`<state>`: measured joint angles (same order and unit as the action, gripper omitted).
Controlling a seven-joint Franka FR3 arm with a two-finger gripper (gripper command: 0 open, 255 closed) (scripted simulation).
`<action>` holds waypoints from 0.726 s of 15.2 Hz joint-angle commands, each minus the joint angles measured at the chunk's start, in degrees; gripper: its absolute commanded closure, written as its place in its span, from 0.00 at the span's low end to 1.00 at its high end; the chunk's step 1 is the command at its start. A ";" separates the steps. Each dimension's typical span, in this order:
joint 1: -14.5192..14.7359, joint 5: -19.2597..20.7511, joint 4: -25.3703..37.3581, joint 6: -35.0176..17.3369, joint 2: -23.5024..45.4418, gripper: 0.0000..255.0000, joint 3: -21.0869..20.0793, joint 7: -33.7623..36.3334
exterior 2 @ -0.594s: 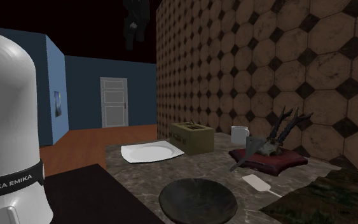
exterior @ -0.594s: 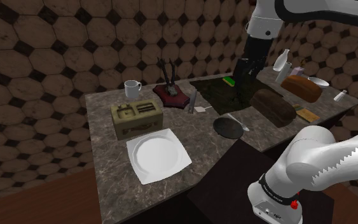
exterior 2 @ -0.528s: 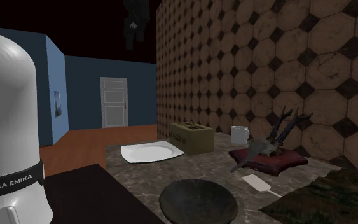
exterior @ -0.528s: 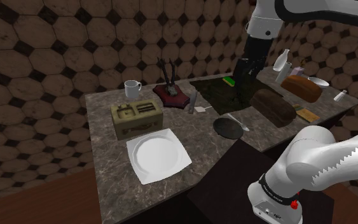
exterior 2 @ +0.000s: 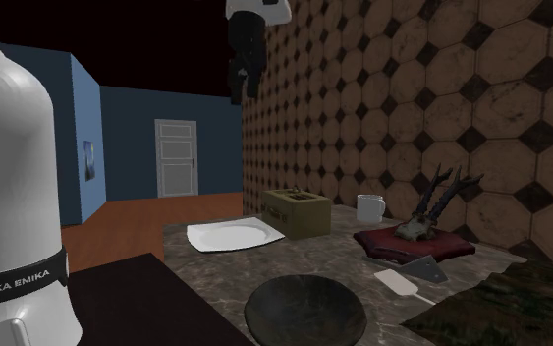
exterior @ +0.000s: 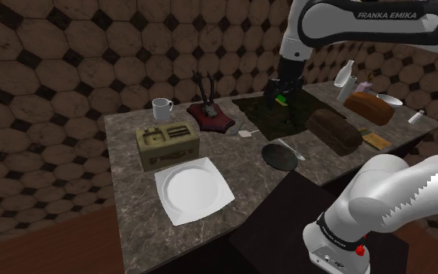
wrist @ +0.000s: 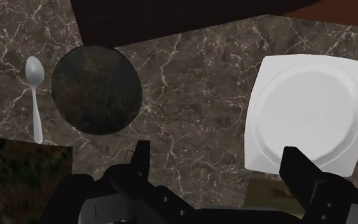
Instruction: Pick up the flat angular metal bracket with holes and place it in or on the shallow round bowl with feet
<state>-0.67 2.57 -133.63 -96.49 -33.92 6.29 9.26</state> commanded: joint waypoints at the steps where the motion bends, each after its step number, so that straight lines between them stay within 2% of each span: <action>1: -0.38 -0.23 0.52 -3.68 3.86 0.00 0.53 0.88; 11: -2.38 -2.54 6.60 -18.01 23.18 0.00 4.24 2.91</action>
<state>-2.80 0.39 -127.82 -113.00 -12.89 10.07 12.15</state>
